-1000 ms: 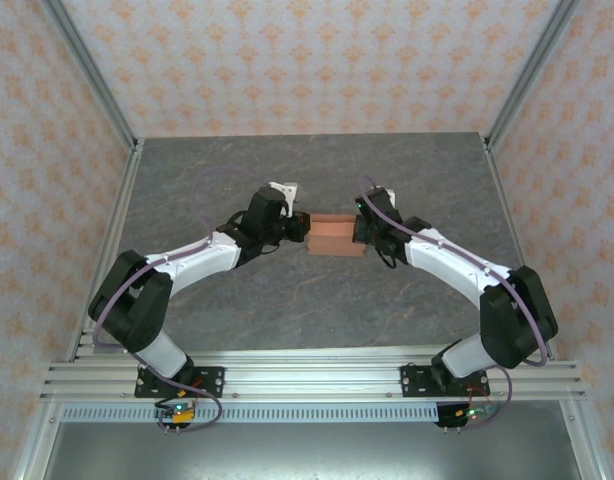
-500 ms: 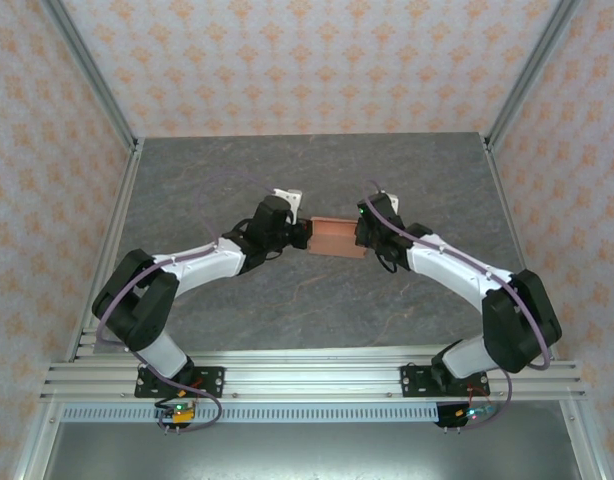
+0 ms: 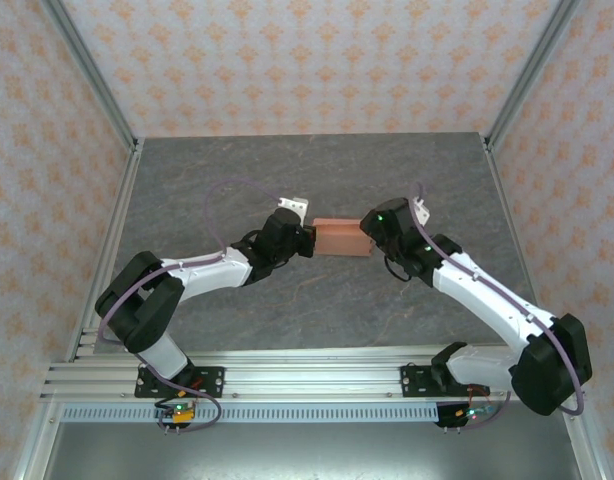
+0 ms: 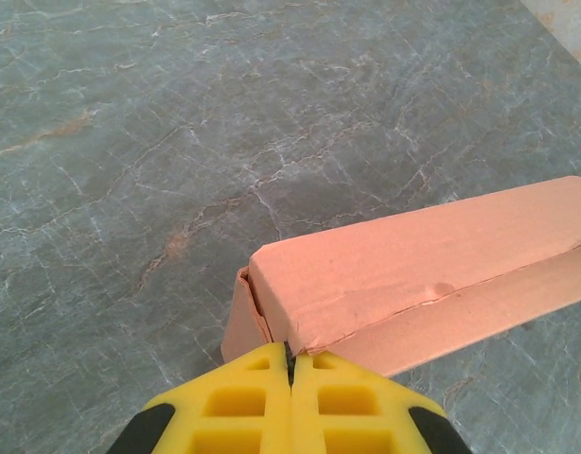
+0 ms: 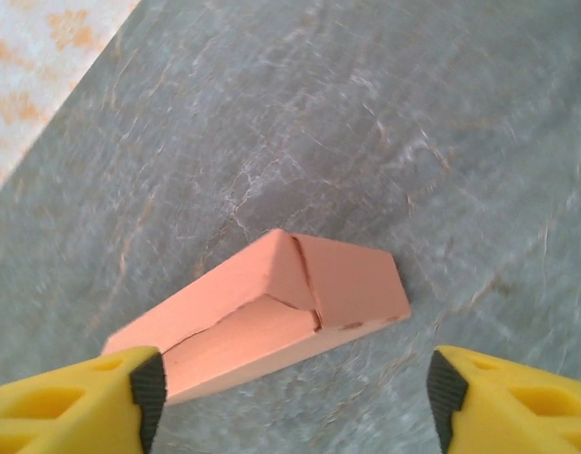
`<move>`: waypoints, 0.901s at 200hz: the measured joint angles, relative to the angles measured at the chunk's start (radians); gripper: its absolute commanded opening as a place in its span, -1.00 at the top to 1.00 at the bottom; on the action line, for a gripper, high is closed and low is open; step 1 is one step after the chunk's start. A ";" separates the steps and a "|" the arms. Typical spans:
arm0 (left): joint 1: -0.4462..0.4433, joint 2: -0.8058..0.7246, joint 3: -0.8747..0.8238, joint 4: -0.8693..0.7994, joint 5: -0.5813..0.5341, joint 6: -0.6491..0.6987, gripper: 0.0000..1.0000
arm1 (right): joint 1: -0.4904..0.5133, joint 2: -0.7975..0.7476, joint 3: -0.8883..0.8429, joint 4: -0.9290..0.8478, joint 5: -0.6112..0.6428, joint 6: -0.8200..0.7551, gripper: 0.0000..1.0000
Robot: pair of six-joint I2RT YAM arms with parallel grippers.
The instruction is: Fold the paper box
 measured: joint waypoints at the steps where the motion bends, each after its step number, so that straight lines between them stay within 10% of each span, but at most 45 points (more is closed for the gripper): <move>1: 0.000 0.000 0.000 0.000 0.000 -0.001 0.93 | 0.000 0.000 0.000 0.000 -0.001 0.004 -0.58; 99: 0.000 0.011 -0.006 0.036 -0.004 -0.006 0.91 | -0.135 0.177 -0.085 0.301 -0.220 0.532 -0.52; 144: 0.001 0.014 -0.005 0.036 -0.011 -0.006 0.85 | -0.140 0.288 -0.122 0.520 -0.278 0.632 0.13; 180: 0.001 0.014 -0.005 0.031 -0.011 0.009 0.16 | -0.140 0.294 -0.123 0.537 -0.266 0.600 0.16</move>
